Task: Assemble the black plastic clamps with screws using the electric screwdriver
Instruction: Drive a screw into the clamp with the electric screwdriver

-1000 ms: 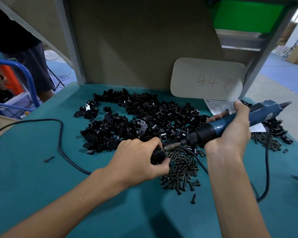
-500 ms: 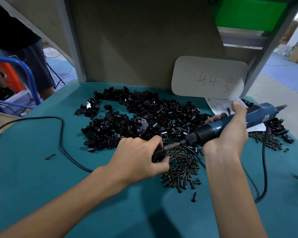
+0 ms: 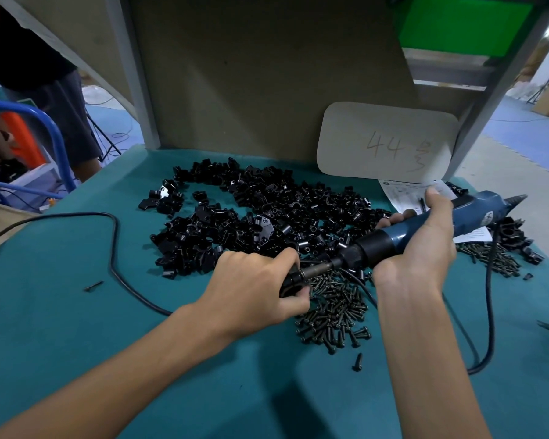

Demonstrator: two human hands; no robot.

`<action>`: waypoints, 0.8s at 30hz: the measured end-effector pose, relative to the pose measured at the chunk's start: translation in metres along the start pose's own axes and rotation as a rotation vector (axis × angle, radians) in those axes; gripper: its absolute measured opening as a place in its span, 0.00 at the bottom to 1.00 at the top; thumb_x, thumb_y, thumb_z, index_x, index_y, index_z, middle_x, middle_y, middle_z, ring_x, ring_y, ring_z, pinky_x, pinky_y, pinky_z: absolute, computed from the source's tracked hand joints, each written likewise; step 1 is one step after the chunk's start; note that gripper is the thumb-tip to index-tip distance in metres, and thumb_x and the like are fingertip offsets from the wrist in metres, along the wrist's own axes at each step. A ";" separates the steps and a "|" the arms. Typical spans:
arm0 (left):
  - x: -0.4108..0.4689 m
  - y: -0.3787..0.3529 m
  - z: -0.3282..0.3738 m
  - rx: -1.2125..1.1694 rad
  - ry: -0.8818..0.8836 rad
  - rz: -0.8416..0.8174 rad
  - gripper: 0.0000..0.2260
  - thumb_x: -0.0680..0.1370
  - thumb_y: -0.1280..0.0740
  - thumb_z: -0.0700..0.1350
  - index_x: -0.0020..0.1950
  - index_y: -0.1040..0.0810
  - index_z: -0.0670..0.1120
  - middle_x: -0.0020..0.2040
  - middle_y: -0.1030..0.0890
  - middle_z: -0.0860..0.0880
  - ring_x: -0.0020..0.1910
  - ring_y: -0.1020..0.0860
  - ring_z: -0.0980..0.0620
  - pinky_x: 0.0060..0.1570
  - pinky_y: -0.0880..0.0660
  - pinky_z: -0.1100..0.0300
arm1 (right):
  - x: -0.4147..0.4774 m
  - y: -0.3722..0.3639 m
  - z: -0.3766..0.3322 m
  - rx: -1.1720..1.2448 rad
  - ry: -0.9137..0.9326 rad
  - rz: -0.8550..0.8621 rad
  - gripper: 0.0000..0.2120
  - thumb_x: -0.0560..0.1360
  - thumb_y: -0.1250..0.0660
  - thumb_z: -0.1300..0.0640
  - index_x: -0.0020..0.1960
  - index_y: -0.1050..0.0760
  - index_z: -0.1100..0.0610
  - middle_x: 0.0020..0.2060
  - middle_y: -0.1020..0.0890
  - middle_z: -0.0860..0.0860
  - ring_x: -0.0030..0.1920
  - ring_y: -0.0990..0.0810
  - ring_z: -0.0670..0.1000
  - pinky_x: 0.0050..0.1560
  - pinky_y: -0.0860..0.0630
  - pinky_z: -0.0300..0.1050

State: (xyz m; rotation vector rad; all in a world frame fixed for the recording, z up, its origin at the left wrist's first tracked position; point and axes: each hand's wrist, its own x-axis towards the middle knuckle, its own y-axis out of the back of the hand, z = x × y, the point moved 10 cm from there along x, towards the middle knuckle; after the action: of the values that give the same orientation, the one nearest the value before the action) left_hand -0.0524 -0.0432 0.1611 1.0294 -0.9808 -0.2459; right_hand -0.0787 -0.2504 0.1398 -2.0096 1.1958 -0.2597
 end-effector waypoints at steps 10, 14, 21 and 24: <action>-0.001 0.000 0.000 0.003 -0.021 0.021 0.14 0.72 0.37 0.58 0.40 0.23 0.48 0.22 0.30 0.56 0.18 0.31 0.53 0.21 0.34 0.64 | -0.001 0.001 0.002 -0.001 -0.012 0.000 0.12 0.76 0.27 0.58 0.55 0.29 0.57 0.33 0.25 0.50 0.30 0.25 0.49 0.33 0.23 0.42; -0.003 0.000 0.001 -0.011 -0.012 0.033 0.13 0.72 0.37 0.58 0.39 0.23 0.49 0.22 0.30 0.56 0.18 0.31 0.54 0.21 0.34 0.64 | -0.001 0.000 -0.001 -0.034 0.002 0.009 0.14 0.76 0.26 0.57 0.56 0.29 0.56 0.32 0.24 0.50 0.27 0.24 0.49 0.31 0.23 0.42; -0.003 -0.006 -0.002 -0.083 0.047 -0.027 0.12 0.70 0.35 0.60 0.40 0.24 0.52 0.24 0.27 0.56 0.22 0.28 0.54 0.26 0.33 0.61 | -0.002 0.004 0.001 -0.031 -0.027 -0.028 0.18 0.75 0.24 0.51 0.59 0.28 0.54 0.34 0.22 0.49 0.30 0.23 0.48 0.35 0.21 0.43; -0.012 -0.038 -0.011 -0.366 0.196 -0.385 0.16 0.67 0.34 0.66 0.36 0.27 0.53 0.28 0.24 0.56 0.28 0.25 0.58 0.29 0.32 0.63 | 0.004 0.005 -0.008 -0.019 -0.012 -0.092 0.25 0.73 0.22 0.45 0.64 0.26 0.54 0.35 0.21 0.47 0.33 0.21 0.48 0.38 0.20 0.43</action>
State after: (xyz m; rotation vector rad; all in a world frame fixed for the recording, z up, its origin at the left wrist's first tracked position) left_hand -0.0410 -0.0500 0.1222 0.8771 -0.5278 -0.6072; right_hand -0.0839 -0.2584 0.1412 -2.0827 1.1040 -0.2819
